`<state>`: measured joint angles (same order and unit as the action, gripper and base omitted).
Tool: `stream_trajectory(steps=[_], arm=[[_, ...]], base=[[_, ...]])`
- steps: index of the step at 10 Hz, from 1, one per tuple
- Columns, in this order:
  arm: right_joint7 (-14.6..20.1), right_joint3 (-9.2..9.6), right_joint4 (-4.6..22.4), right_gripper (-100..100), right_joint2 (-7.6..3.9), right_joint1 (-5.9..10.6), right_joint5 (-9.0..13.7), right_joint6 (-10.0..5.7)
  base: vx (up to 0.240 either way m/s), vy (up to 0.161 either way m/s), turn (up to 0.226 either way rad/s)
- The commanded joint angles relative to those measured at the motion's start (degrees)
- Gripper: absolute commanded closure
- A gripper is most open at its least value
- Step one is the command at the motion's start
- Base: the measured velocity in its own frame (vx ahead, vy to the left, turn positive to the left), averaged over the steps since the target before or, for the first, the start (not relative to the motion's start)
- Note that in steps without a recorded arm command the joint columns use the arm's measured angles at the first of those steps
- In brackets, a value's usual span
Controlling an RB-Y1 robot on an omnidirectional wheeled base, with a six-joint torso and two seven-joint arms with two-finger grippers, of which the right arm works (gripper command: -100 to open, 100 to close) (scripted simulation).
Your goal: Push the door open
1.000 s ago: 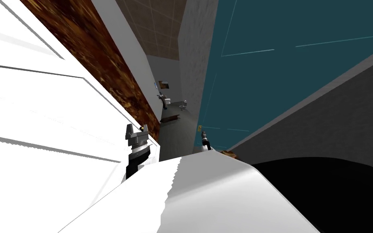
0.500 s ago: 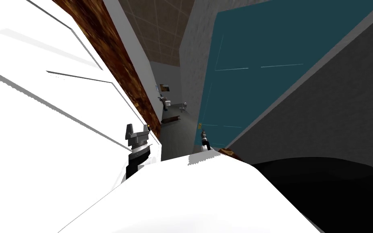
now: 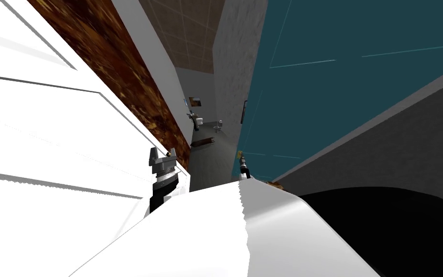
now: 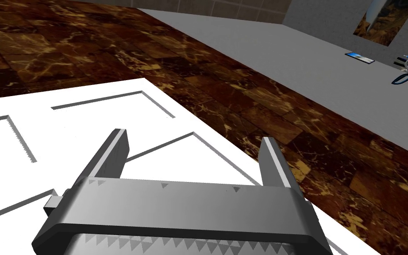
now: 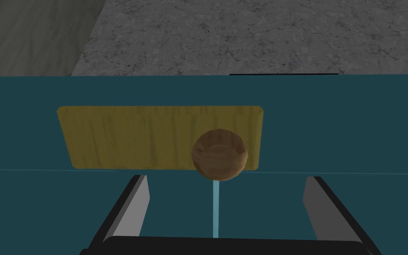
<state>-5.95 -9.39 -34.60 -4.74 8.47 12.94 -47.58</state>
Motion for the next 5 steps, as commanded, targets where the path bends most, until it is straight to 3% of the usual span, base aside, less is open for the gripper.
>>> stream_trajectory(steps=[1, 3, 4, 5], arm=[[-0.1, -0.15, -0.2, -100, 0.11, -0.3, 0.1, -0.37], [-0.1, -0.17, -0.4, -100, 0.18, -0.43, 0.1, -0.42], [-0.1, -0.17, -0.4, 100, 0.18, -0.43, 0.1, -0.42], [-0.1, -0.17, -0.4, 100, 0.18, -0.43, 0.1, -0.42]], base=[[0.234, -0.092, 0.035], [0.143, -0.042, 0.019], [-0.016, 0.005, 0.001], [-0.03, 0.007, 0.006]])
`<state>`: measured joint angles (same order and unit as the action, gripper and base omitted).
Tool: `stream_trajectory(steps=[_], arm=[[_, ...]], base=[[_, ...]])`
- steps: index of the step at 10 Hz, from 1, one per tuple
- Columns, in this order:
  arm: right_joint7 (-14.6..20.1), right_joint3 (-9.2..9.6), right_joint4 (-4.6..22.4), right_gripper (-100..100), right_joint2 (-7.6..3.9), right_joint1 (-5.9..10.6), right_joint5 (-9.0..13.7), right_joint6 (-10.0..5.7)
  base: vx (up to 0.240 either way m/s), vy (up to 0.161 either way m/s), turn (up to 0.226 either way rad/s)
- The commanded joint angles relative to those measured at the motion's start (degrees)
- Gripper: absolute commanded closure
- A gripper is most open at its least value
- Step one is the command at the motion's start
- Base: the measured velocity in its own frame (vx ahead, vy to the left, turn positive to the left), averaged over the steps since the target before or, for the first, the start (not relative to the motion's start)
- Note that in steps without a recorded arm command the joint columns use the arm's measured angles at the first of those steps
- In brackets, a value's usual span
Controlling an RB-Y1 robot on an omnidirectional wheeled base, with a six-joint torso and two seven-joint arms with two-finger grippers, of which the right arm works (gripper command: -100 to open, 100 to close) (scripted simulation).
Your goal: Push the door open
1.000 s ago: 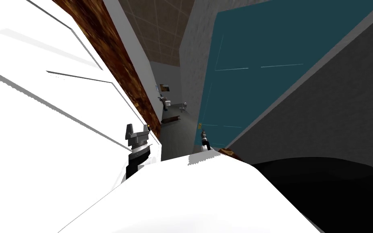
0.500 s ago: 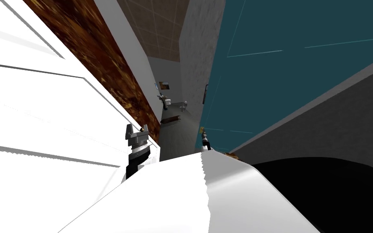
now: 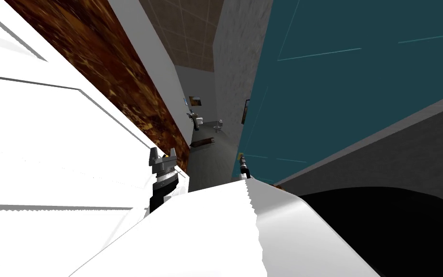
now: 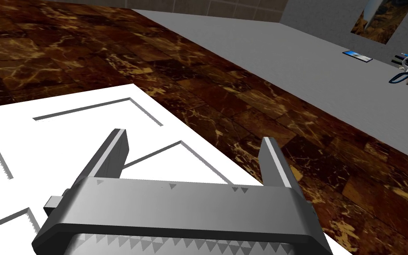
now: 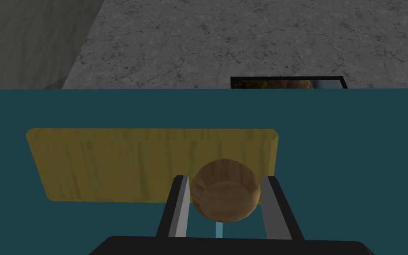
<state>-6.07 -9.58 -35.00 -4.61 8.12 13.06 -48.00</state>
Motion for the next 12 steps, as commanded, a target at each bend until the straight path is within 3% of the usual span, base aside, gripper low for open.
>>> stream_trajectory(steps=[1, 5, 11, 12], arm=[[0.0, 0.02, 0.0, 100, 0.06, -0.09, 0.0, -0.01], [-0.3, -0.7, 0.2, 100, -0.19, -0.12, 0.5, 0.27], [-1.2, -3.28, 0.3, 100, -0.91, 0.08, 2.2, 0.75], [-1.7, -4.58, 0.4, 100, -1.19, 0.19, 3.1, 1.0]], base=[[-0.021, 0.005, 0.002], [0.024, 0.005, -0.009], [0.18, 0.017, -0.043], [0.185, 0.009, -0.064]])
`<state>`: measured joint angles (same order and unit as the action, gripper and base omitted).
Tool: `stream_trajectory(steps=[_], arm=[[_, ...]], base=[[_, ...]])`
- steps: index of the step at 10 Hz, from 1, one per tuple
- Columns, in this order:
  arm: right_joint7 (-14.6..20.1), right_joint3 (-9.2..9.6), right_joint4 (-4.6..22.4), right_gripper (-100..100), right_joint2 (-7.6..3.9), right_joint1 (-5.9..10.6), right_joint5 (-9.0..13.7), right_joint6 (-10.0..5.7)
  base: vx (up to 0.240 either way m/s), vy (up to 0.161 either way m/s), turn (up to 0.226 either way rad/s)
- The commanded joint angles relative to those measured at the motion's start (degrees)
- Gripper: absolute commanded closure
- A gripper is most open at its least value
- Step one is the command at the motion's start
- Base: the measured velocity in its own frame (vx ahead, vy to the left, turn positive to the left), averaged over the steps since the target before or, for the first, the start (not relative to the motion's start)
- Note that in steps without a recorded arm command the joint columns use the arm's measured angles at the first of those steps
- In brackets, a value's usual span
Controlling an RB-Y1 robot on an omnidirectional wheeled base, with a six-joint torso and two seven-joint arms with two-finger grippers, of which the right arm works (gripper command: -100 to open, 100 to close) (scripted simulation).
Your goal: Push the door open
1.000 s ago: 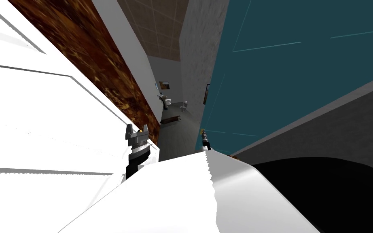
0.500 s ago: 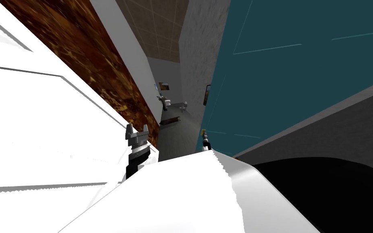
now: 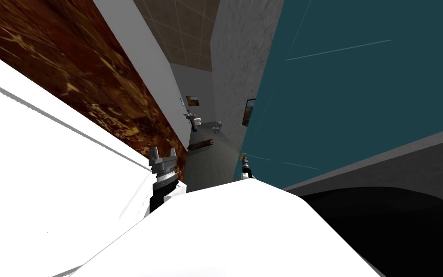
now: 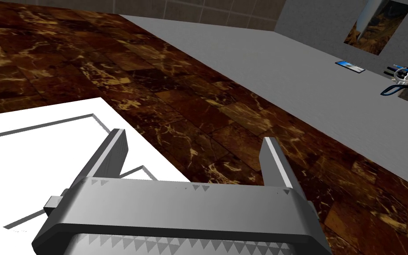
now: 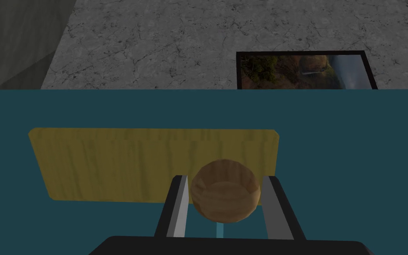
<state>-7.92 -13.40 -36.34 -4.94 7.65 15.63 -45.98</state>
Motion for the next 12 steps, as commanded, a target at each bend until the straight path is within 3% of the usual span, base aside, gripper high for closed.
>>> stream_trajectory(steps=[1, 4, 6, 12], arm=[[0.2, -0.77, 1.7, 100, -0.86, 0.67, 0.5, -1.02], [-0.5, -2.7, 1.8, 100, -1.17, 0.82, 1.8, -0.66], [-0.6, -2.72, 2.3, 100, -0.84, 0.77, 1.8, -0.86], [-2.3, -6.62, 2.4, 100, -1.74, 0.65, 4.5, -1.13]], base=[[0.168, 0.033, -0.04], [0.166, 0.039, -0.061], [0.139, 0.026, -0.039], [0.201, -0.016, -0.041]])
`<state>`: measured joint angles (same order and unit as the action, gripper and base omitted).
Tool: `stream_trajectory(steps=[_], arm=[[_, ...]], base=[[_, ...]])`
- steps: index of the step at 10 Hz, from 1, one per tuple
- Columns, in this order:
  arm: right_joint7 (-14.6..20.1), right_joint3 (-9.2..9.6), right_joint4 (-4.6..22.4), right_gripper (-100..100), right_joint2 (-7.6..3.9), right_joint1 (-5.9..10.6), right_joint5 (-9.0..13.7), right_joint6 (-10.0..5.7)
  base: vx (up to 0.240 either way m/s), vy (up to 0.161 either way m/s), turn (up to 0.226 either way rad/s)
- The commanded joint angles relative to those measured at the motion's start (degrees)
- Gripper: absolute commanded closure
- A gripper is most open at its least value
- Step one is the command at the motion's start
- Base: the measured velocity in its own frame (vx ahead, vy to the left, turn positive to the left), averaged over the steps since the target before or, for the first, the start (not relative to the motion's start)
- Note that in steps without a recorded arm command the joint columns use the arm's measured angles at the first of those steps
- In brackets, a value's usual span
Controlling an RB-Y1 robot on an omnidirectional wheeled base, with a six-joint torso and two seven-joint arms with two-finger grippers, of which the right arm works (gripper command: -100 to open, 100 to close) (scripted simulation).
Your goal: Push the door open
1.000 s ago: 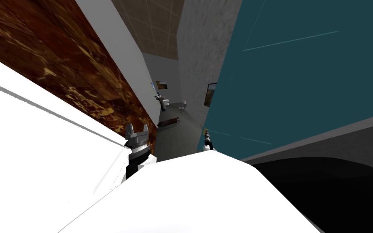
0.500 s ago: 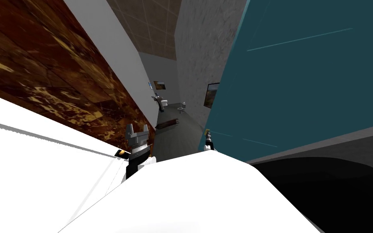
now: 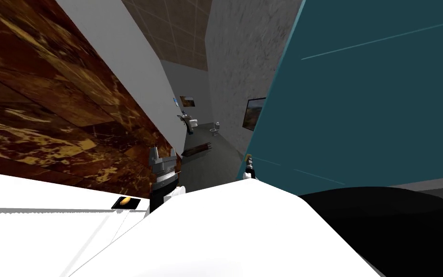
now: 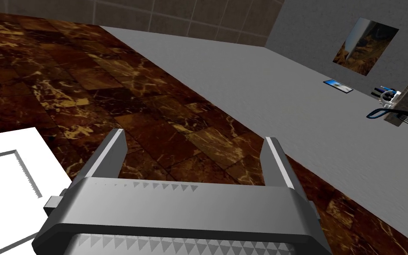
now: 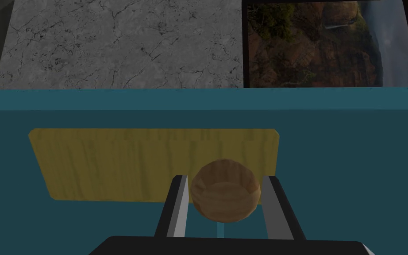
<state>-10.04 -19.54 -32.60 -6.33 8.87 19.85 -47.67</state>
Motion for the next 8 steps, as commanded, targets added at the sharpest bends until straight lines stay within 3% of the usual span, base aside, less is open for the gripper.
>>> stream_trajectory(steps=[1, 6, 7, 8], arm=[[-0.5, -1.1, -1.3, 100, -0.47, -0.61, 0.7, 0.52], [-1.7, -3.78, -1.2, 100, -1.0, -0.72, 2.6, 0.33], [-1.7, -3.4, -1.3, 100, -0.58, -0.91, 2.4, 0.71], [-2.2, -4.62, -1.2, 100, -0.94, -1.01, 3.3, 0.43]], base=[[0.212, -0.02, -0.038], [0.183, 0.003, -0.047], [0.092, -0.001, -0.032], [0.135, -0.031, -0.023]])
